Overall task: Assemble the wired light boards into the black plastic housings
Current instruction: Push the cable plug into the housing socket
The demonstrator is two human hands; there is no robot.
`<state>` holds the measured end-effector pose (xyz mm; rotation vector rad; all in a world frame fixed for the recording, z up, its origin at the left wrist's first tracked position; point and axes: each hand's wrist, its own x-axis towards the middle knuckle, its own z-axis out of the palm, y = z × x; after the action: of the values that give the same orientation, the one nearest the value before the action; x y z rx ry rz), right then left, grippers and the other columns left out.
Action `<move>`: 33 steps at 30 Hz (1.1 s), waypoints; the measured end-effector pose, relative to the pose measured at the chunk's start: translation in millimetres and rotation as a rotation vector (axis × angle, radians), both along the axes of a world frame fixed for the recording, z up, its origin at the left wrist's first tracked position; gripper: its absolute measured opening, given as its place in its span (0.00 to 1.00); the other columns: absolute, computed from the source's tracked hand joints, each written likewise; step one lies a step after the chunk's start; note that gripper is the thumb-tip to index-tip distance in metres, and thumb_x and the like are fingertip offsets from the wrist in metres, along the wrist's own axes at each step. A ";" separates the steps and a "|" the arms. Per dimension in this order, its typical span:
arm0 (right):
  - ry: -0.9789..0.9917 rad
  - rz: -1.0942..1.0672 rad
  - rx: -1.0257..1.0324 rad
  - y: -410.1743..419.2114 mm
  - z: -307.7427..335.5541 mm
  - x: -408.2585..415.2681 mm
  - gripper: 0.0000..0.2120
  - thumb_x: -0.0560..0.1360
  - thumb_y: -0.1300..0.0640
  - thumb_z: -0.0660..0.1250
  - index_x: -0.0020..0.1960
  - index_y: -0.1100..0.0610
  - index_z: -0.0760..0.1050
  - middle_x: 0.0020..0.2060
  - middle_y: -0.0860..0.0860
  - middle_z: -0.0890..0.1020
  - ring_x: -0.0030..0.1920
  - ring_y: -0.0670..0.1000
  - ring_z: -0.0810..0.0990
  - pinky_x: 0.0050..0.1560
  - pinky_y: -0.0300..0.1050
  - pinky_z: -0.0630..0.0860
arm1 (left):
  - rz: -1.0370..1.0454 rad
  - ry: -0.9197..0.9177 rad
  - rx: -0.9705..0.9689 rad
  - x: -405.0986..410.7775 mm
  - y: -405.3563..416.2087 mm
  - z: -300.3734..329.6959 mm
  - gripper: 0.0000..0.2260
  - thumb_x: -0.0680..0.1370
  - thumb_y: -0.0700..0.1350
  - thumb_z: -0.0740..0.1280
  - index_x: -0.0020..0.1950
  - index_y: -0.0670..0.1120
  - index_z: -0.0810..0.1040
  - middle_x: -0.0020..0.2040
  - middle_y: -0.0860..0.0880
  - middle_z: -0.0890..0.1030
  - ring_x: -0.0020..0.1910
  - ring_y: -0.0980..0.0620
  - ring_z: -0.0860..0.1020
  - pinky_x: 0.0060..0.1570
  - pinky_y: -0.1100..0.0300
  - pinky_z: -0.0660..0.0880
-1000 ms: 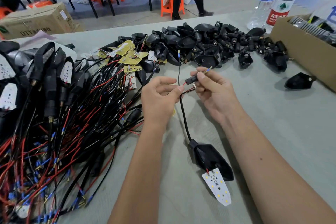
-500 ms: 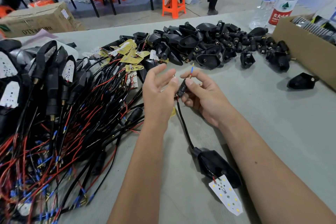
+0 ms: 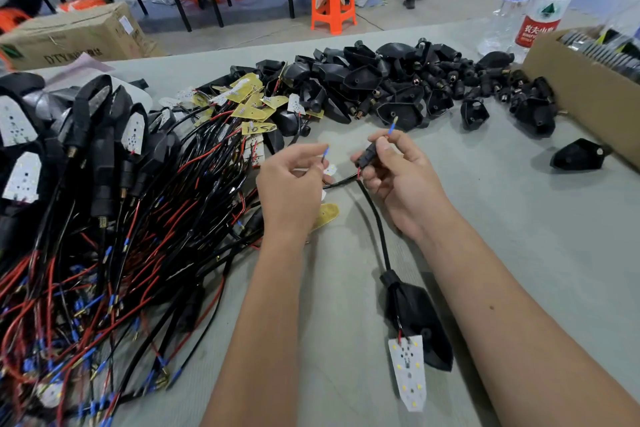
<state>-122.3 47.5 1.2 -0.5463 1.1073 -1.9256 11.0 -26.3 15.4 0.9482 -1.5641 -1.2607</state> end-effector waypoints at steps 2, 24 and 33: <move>-0.081 -0.044 -0.016 -0.8 0.7 -1.3 0.05 0.86 0.61 0.60 0.56 0.58 0.74 0.40 0.59 0.86 0.30 0.47 0.76 0.29 0.34 0.72 | -0.087 -0.074 -0.074 -0.5 2.0 -1.4 0.14 0.77 0.30 0.69 0.48 0.48 0.86 0.38 0.49 0.85 0.33 0.56 0.82 0.35 0.59 0.79; 0.038 0.033 -0.041 -1.3 -3.3 2.2 0.06 0.86 0.60 0.60 0.55 0.57 0.75 0.46 0.60 0.86 0.33 0.48 0.77 0.34 0.36 0.75 | 0.001 -0.318 -0.400 -8.0 7.5 -7.1 0.06 0.73 0.36 0.72 0.42 0.46 0.86 0.28 0.59 0.77 0.27 0.61 0.76 0.35 0.64 0.77; 0.077 0.043 -0.022 -5.0 -7.2 0.8 0.06 0.85 0.59 0.63 0.53 0.54 0.80 0.43 0.58 0.78 0.34 0.48 0.78 0.33 0.36 0.74 | 0.012 -0.251 -0.233 -10.8 9.0 -7.0 0.04 0.74 0.37 0.74 0.42 0.44 0.87 0.30 0.57 0.80 0.29 0.62 0.78 0.36 0.59 0.80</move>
<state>-121.5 42.5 -6.0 -0.6565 1.1153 -1.8952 0.2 -17.3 8.4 0.9907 -1.8511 -0.9520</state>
